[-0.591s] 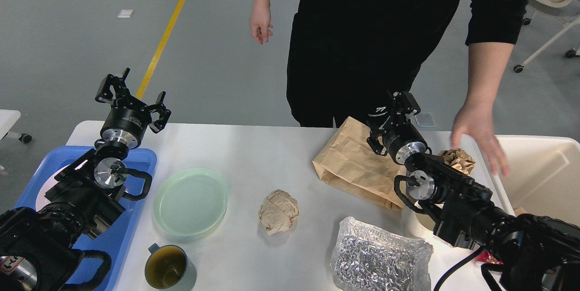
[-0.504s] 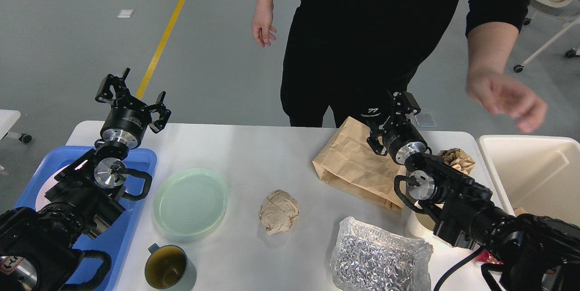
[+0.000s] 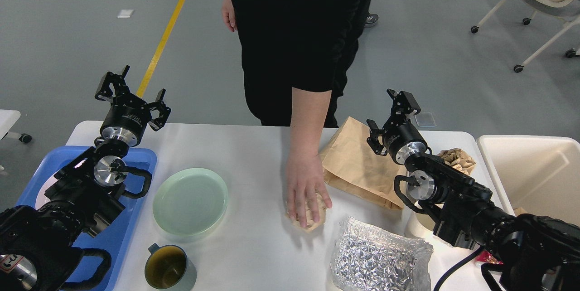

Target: Tidy desktop

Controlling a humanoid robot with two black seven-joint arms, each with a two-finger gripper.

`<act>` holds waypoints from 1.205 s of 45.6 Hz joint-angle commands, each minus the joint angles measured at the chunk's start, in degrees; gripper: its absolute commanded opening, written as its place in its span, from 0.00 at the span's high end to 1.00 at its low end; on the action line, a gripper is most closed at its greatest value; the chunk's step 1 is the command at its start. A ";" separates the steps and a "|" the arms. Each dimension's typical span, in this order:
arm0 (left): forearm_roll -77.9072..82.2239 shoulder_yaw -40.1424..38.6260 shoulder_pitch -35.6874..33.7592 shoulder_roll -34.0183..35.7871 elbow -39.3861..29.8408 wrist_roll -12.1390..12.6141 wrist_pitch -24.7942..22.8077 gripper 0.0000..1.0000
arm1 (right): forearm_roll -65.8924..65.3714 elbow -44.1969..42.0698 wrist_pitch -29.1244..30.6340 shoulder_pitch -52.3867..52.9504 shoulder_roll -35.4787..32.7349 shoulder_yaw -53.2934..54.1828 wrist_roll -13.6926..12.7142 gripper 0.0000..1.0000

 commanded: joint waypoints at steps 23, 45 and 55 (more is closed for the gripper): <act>0.44 3.68 -8.18 6.42 0.00 0.09 2.90 0.04 | 0.00 0.00 0.00 0.00 0.00 0.00 0.00 0.00; -0.35 30.76 -19.52 14.86 0.09 0.35 2.55 0.04 | -0.09 0.00 0.00 0.00 0.00 0.00 0.00 0.00; 0.35 31.55 -19.79 15.47 0.35 11.32 4.92 0.04 | 0.00 0.00 0.00 0.00 0.00 0.00 0.00 0.00</act>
